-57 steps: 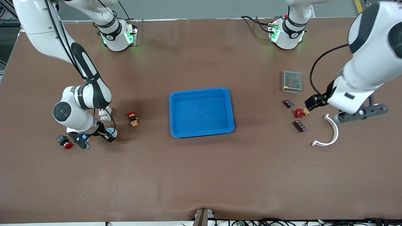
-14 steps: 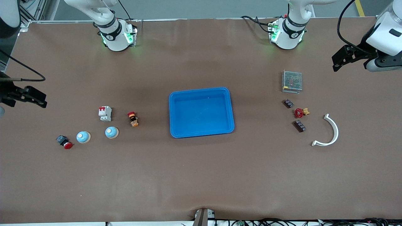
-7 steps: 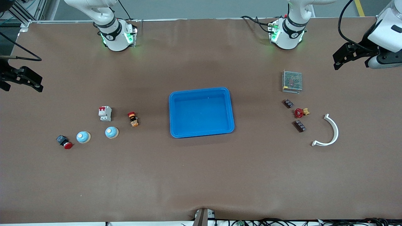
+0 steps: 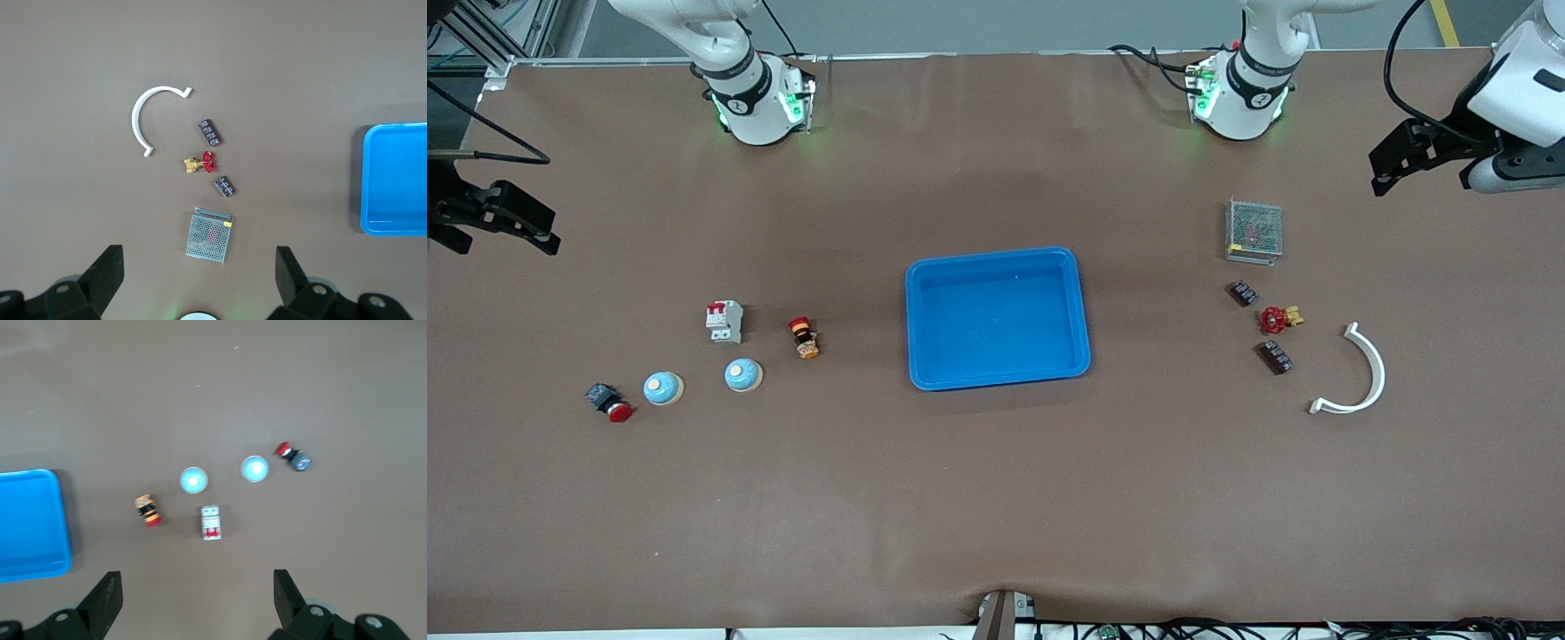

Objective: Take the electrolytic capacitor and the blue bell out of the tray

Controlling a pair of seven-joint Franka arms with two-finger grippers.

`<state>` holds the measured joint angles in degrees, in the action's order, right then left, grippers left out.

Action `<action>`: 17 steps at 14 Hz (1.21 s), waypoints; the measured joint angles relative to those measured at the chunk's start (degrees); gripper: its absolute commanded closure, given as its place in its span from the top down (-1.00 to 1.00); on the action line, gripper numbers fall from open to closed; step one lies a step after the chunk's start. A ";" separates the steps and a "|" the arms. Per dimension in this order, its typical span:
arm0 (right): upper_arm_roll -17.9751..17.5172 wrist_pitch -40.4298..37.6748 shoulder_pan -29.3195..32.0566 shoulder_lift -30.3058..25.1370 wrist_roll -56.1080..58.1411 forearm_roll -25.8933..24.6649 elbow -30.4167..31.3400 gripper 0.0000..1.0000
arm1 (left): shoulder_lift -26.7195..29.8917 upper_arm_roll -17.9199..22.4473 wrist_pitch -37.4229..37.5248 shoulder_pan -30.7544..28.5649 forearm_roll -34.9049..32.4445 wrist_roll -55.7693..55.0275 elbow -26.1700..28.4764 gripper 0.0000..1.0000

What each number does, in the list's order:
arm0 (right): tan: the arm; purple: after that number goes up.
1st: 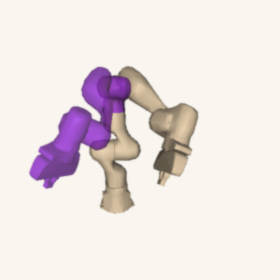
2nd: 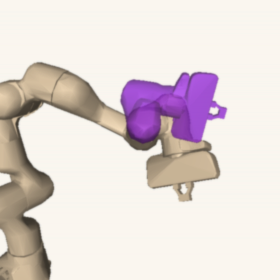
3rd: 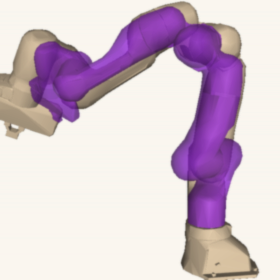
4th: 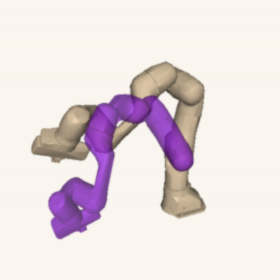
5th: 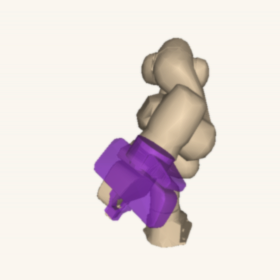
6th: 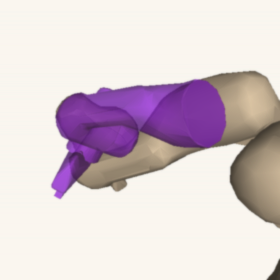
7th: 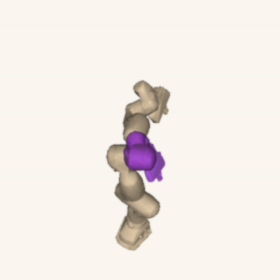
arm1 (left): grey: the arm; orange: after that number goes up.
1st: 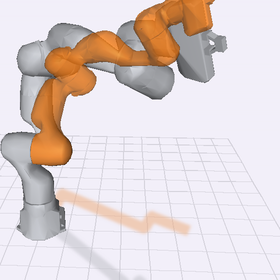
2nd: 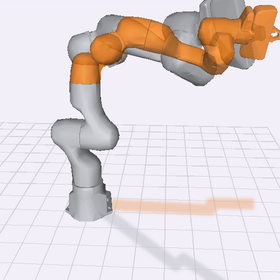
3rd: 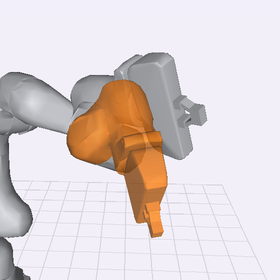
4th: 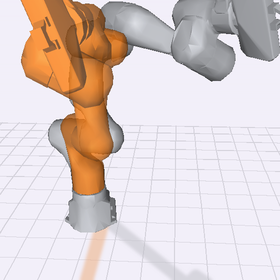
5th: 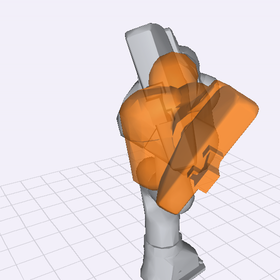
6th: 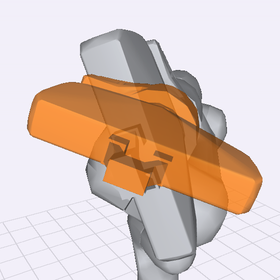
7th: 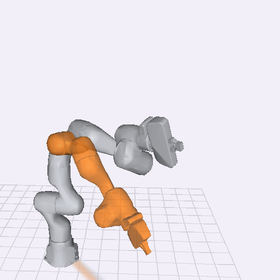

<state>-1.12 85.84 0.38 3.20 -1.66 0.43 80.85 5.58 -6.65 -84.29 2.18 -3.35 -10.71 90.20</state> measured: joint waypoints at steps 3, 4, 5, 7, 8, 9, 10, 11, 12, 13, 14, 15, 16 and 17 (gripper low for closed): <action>0.60 -0.56 -0.01 0.00 0.01 1.97 0.14 1.00 | -0.01 0.05 0.01 -0.02 0.00 0.00 0.06 1.00; 0.55 -0.61 -0.07 0.00 0.01 2.18 0.16 1.00 | -0.02 0.06 0.01 -0.03 0.00 0.00 0.13 1.00; 0.49 -0.76 -0.13 0.00 0.01 2.30 0.16 1.00 | -0.02 0.06 0.01 -0.08 0.00 0.00 0.24 1.00; 0.26 -1.17 -0.16 0.00 0.01 2.45 0.17 1.00 | -0.02 0.06 0.01 -0.19 0.00 0.00 0.30 1.00; 0.13 -1.26 -0.18 0.00 0.01 2.48 0.23 1.00 | -0.02 0.07 0.01 -0.24 0.00 0.00 0.30 1.00; 0.05 -1.27 -0.20 0.00 0.01 2.49 0.35 1.00 | -0.02 0.09 0.01 -0.28 0.00 0.00 0.30 1.00; 0.02 -1.28 -0.20 0.00 0.01 2.50 0.53 1.00 | -0.02 0.12 0.00 -0.32 0.00 0.00 0.30 1.00; 0.01 -1.32 -0.20 0.00 0.01 2.50 0.83 1.00 | -0.02 0.18 -0.02 -0.35 0.00 0.00 0.31 1.00; 0.01 -1.35 -0.20 0.00 0.01 2.50 1.23 1.00 | -0.02 0.23 -0.08 -0.40 0.00 0.00 0.31 1.00; -0.02 -1.37 -0.21 0.00 0.01 2.50 1.70 1.00 | -0.02 0.26 -0.14 -0.46 0.00 0.00 0.31 1.00; -0.11 -1.37 -0.22 0.00 0.02 2.50 2.12 1.00 | -0.02 0.32 -0.20 -0.51 0.00 0.00 0.31 1.00; -0.29 -1.37 -0.23 0.00 0.02 2.50 2.42 1.00 | -0.03 0.35 -0.26 -0.54 0.00 0.00 0.31 1.00; -0.48 -1.37 -0.26 0.00 0.02 2.50 2.59 1.00 | -0.03 0.36 -0.30 -0.55 0.00 0.00 0.31 1.00; -0.58 -1.37 -0.28 0.00 0.02 2.50 2.67 1.00 | -0.04 0.36 -0.33 -0.55 0.08 0.11 0.31 1.00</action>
<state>-1.70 84.47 0.10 3.19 -1.65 2.92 83.52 5.55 -6.29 -84.62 1.63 -3.27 -10.60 90.51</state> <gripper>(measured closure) 0.000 0.000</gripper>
